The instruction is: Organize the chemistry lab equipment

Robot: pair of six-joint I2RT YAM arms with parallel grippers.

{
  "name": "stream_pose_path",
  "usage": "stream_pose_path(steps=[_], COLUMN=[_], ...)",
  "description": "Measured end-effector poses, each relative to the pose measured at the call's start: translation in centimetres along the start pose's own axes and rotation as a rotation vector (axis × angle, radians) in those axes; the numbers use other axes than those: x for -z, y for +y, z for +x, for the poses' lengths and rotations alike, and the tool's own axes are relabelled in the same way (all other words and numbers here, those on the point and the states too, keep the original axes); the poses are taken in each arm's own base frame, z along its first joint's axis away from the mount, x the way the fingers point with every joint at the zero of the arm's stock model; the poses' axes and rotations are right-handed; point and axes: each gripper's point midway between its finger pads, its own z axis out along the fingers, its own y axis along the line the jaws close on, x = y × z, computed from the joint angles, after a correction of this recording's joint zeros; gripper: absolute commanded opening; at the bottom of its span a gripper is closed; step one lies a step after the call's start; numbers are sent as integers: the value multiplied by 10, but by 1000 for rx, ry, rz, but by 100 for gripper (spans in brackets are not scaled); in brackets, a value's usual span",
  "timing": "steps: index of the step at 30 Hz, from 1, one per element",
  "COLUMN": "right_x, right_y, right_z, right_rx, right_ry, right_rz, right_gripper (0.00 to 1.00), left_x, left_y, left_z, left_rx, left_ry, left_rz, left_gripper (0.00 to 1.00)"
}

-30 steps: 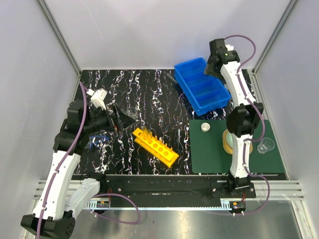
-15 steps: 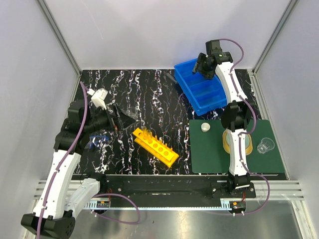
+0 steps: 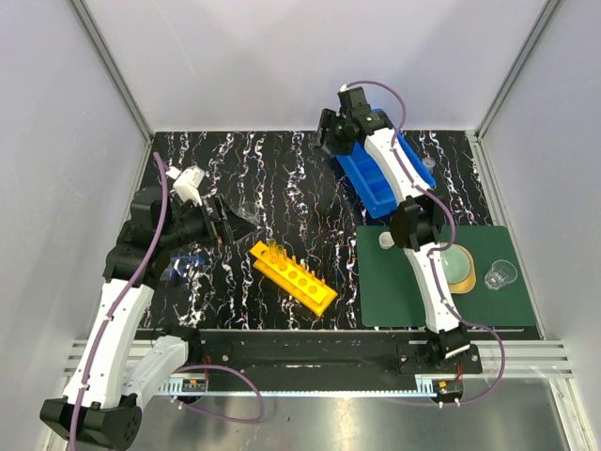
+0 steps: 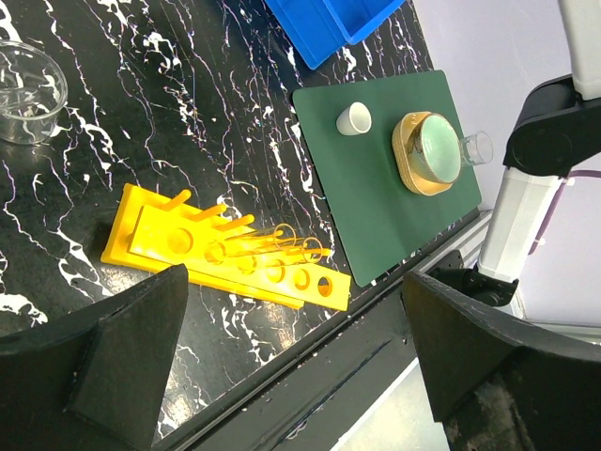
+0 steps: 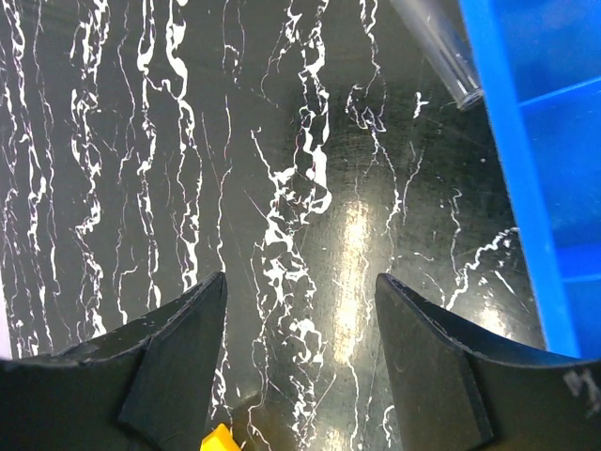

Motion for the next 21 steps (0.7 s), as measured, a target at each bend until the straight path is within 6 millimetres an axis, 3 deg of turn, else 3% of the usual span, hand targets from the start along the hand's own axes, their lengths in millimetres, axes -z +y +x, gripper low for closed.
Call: stream_pose_path(steps=[5,13,21], right_x=[-22,-38,-70], right_y=[-4,-8,-31], right_z=[7,2,23], right_rx=[0,10,28], right_ry=[5,-32,3], right_rz=[-6,-17,27], right_gripper=[72,74,80], left_x=[0,-2,-11], left_y=[1,2,12], left_z=[1,1,1], left_rx=[-2,-1,19], left_ry=[1,8,29], left_rz=[-1,-5,-35], left_gripper=[99,99,99])
